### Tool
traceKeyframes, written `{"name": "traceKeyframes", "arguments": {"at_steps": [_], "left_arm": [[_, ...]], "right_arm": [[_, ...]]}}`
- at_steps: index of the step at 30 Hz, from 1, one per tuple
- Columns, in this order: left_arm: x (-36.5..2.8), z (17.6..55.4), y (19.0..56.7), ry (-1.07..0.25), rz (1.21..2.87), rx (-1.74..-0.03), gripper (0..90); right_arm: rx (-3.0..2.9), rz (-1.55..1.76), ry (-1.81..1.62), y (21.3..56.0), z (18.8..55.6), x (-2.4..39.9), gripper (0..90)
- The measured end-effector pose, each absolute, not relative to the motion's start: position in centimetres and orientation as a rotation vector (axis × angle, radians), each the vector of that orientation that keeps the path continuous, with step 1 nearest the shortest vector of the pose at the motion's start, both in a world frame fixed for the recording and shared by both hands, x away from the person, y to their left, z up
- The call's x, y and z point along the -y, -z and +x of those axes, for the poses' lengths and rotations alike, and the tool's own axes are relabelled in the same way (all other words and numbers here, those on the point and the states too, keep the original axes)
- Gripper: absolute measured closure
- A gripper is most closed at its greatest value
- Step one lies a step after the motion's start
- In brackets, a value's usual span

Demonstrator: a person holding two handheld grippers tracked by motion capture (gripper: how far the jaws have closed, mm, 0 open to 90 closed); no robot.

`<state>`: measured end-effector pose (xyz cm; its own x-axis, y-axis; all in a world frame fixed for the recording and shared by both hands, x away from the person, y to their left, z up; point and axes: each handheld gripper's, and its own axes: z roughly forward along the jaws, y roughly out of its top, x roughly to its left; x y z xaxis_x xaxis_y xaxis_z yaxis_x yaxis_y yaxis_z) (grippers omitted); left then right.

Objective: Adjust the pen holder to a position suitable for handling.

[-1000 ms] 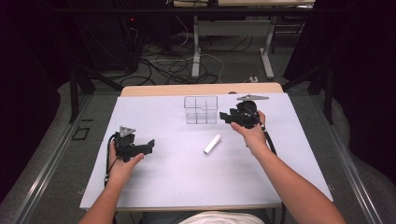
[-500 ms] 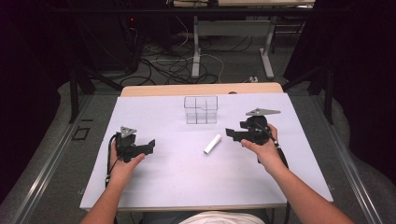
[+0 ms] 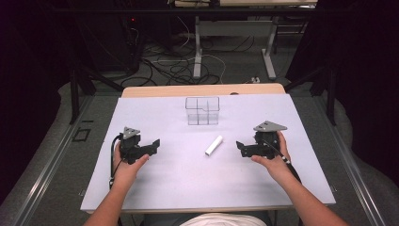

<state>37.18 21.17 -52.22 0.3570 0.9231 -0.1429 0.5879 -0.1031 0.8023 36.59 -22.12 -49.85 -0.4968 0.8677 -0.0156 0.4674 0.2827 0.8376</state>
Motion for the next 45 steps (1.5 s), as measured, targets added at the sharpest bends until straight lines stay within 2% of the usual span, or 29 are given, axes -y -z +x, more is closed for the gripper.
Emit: {"name": "traceKeyframes", "arguments": {"at_steps": [13,25,45], "left_arm": [[-17.0,37.4,50.8,-0.413,1.811,-1.221,16.3],[-10.8,38.7,50.0,-0.38,1.966,-1.064,27.4],[-4.4,40.9,50.4,-0.302,2.128,-0.975,34.6]], "right_arm": [[-2.062,1.278,-1.166,50.8,37.1,23.1,0.0],[-2.034,1.296,-1.17,51.0,37.2,23.2,1.6],[-2.008,1.369,-1.163,51.5,37.7,24.3,5.1]]}}
